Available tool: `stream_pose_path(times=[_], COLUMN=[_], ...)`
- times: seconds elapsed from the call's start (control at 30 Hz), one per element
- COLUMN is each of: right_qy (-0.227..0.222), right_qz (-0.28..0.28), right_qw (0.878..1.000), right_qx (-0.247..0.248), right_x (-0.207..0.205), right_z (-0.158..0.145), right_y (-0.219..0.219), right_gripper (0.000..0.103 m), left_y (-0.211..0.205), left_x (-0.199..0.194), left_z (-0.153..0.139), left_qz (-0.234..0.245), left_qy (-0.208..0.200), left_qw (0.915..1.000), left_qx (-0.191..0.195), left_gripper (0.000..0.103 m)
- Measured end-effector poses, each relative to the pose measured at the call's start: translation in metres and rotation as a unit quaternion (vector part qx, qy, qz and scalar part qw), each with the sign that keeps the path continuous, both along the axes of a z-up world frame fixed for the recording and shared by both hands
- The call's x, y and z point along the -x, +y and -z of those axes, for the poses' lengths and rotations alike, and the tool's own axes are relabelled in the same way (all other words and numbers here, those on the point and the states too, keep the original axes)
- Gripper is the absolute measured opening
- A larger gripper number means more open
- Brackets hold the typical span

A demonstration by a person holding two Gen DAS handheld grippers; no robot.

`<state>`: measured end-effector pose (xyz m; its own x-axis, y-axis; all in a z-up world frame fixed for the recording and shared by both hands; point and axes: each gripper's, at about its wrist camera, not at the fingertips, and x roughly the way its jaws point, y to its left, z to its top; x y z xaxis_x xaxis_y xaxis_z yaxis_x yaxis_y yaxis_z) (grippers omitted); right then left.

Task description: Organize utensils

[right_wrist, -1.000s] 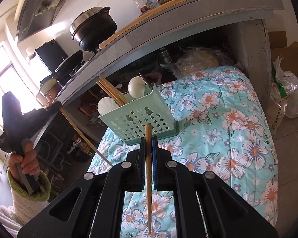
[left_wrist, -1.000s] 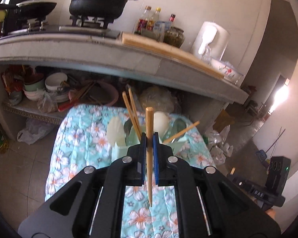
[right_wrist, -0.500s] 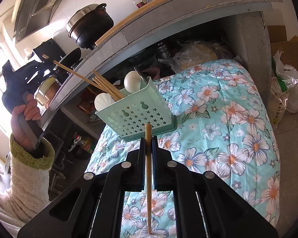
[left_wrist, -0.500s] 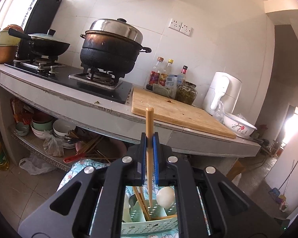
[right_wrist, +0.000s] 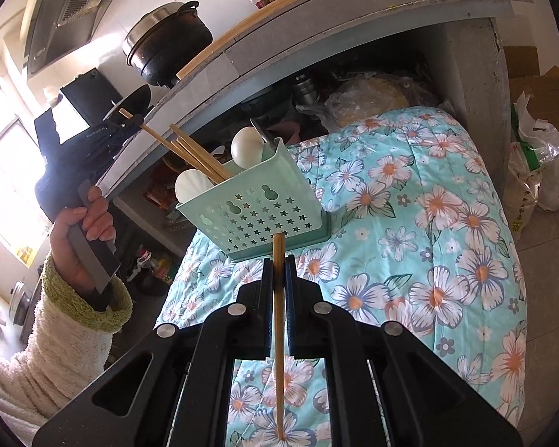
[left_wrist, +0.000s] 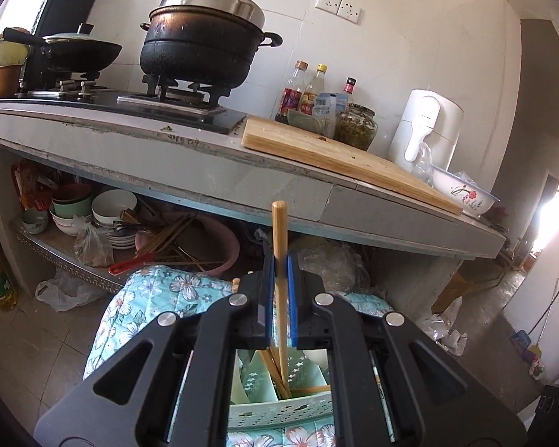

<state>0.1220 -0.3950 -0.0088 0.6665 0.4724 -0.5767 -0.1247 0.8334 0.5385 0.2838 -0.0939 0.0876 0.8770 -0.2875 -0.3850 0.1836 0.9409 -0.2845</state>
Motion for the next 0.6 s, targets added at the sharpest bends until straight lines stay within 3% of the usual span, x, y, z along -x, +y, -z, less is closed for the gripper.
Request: stream_pose_path(times=[0.2,0.37,0.6], right_qy=[-0.001,-0.002,-0.028], right_qz=[-0.001,-0.001,-0.002], right_qw=[1.0,1.0,0.999], right_qx=[0.006,0.013,0.03], right_x=[0.001,0.002,-0.003], right_z=[-0.002,-0.006,-0.033], right_y=[0.002,0.006,0.015], right_gripper=[0.006,0.006,0.006], left_y=[-0.007,-0.004,0.013], left_x=[-0.002,0.007,0.03], left_z=[0.02,0.026,0.021], left_qz=[0.02,0.026,0.028], left_qy=[0.041,0.05,0.038], left_qw=[0.9989,0.9984,0.9989], left_qx=[-0.01,-0.011,0.0], left_gripper=[0.007,0.036,0.056])
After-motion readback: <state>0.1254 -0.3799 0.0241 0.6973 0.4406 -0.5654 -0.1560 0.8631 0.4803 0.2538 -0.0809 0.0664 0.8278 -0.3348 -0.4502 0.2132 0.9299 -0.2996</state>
